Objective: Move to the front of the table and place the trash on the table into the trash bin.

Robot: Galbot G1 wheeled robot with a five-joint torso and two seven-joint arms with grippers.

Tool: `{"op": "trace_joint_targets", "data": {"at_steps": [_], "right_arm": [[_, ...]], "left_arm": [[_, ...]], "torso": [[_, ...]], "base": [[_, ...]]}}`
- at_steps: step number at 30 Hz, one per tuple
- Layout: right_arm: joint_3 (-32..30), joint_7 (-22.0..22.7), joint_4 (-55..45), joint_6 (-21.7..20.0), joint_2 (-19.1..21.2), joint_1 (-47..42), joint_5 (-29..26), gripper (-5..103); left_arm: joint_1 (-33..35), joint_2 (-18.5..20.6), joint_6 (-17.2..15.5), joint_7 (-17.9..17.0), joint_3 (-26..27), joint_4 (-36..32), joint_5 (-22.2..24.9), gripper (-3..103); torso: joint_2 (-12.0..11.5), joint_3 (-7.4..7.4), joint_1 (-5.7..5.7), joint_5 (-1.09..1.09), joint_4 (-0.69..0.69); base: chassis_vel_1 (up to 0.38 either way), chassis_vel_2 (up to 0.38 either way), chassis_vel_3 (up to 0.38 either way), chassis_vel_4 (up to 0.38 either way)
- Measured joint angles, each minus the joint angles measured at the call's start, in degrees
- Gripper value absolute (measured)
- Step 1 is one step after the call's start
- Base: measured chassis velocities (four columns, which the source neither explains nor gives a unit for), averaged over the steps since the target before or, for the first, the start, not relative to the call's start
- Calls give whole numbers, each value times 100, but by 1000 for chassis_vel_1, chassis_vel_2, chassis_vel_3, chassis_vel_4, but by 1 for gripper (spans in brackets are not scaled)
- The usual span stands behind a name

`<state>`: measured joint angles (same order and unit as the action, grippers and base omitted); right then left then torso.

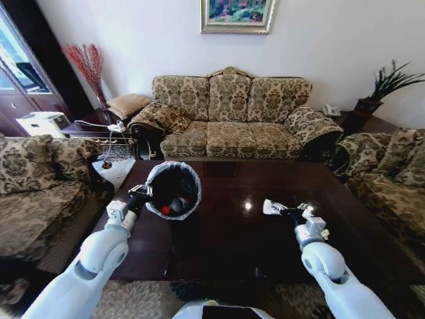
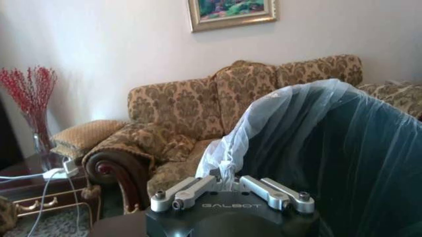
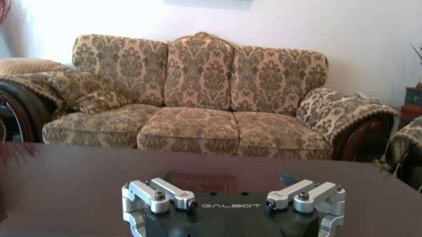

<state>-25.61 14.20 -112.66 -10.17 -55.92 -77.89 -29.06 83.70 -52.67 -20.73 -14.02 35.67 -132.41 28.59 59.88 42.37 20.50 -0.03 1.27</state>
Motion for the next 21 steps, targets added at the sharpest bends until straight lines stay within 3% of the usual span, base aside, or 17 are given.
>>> {"op": "trace_joint_targets", "data": {"at_steps": [3, 8, 14, 17, 19, 21], "right_arm": [[351, 38, 301, 34, 33, 274, 34, 100], [1054, 79, 1181, 103, 38, 924, -54, 100], [1603, 155, 1974, 168, -139, 1518, -87, 100], [2100, 642, 2424, 161, -322, 1903, -31, 100], [2185, 786, 2496, 143, -364, 1977, -32, 100], [2311, 1224, 2676, -12, -557, 2145, -126, 100]], "left_arm": [[34, 16, -1, -27, -3, -80, 1, 0], [135, 205, 20, -60, -28, -117, -6, 0], [239, 259, 38, -88, 77, -164, 4, 0], [270, 222, 41, -70, 94, -165, 14, 0], [271, 215, 41, -63, 94, -165, 15, 0], [190, 210, 41, -30, 64, -149, 37, 0]], "torso": [[-1, 0, 0, 11, 3], [0, 0, -1, -3, 5], [-1, 0, 0, 0, 9], [-1, 1, 0, 4, 2], [-1, 1, 0, 4, 2], [-1, 0, -1, 3, 4]], "base": [[-123, -96, 84, 123], [0, 0, 0, 0], [27, 47, -14, -8], [0, 0, 0, 0], [0, 0, 0, 0], [0, 0, 0, 0]]}}
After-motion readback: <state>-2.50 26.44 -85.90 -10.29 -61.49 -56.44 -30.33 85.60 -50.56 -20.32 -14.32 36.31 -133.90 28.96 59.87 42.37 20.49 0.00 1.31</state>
